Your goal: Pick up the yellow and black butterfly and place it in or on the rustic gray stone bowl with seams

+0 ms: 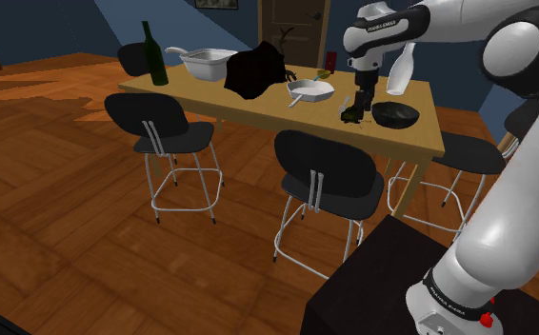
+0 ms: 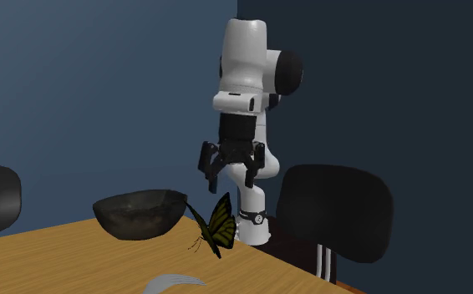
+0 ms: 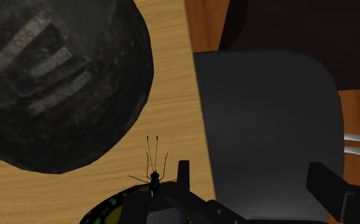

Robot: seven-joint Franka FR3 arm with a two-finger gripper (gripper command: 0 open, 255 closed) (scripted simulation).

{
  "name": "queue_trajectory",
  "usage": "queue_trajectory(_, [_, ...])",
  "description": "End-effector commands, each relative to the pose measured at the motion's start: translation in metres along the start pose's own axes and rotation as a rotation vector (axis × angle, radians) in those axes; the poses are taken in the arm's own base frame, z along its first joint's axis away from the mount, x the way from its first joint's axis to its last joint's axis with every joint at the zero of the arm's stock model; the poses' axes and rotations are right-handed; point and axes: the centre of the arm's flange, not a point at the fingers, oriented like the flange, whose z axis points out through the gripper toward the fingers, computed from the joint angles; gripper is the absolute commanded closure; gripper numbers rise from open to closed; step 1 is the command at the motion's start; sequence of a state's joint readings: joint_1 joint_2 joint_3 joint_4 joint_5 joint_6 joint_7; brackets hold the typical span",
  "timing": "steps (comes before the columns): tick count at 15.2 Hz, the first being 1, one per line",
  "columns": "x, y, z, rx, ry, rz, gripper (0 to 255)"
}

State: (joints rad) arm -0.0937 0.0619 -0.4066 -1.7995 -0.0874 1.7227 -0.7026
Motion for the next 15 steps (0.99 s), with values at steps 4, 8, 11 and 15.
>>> queue_trajectory(4, [0.021, 0.06, 0.02, -0.021, -0.062, -0.023, 0])
queue_trajectory(8, [0.027, 0.074, 0.035, -0.026, -0.077, -0.029, 0])
queue_trajectory(11, [0.025, 0.075, 0.051, -0.026, -0.077, -0.028, 0])
queue_trajectory(15, [0.024, 0.075, 0.065, -0.026, -0.077, -0.028, 0])
